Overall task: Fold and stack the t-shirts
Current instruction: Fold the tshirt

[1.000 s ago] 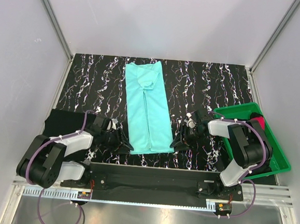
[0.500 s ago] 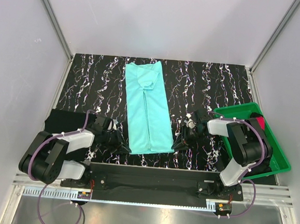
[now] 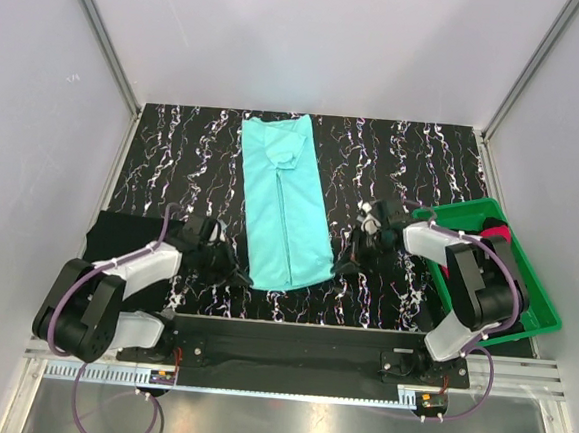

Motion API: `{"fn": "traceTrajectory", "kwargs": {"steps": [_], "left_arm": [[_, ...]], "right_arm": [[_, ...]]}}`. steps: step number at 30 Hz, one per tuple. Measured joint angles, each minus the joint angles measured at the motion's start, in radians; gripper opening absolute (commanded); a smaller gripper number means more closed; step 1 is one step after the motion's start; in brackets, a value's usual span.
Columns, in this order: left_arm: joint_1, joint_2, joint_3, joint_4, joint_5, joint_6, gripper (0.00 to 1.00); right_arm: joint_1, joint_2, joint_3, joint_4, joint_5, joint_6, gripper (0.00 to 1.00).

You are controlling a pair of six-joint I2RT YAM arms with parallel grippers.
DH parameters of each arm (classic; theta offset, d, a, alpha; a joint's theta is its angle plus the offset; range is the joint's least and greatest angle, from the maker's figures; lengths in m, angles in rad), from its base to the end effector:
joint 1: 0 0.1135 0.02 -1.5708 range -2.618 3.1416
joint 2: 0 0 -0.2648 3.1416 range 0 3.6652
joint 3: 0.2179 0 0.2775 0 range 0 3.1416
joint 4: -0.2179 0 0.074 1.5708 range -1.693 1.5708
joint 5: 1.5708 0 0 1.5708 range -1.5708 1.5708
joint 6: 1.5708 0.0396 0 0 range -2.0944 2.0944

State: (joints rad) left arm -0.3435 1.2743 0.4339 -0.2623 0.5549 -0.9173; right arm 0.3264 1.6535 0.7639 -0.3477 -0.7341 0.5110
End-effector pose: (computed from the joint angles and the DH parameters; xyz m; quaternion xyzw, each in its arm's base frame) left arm 0.1970 -0.0926 0.1089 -0.2038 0.9153 -0.3467 0.0231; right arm 0.2690 0.1191 0.1070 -0.0255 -0.9220 -0.3863 0.0023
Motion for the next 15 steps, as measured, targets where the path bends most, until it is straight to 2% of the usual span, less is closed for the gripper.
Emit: {"fn": "traceTrajectory", "kwargs": {"steps": [7, 15], "left_arm": [[0.056, 0.062, 0.314, -0.081, -0.027, 0.007, 0.0], [0.207, 0.393, 0.694, -0.089, -0.04, 0.046, 0.0]], "right_arm": [[0.0, 0.038, 0.285, -0.023, -0.001, 0.052, 0.0], [-0.031, 0.358, 0.761, -0.117, -0.002, 0.063, 0.0]]}}
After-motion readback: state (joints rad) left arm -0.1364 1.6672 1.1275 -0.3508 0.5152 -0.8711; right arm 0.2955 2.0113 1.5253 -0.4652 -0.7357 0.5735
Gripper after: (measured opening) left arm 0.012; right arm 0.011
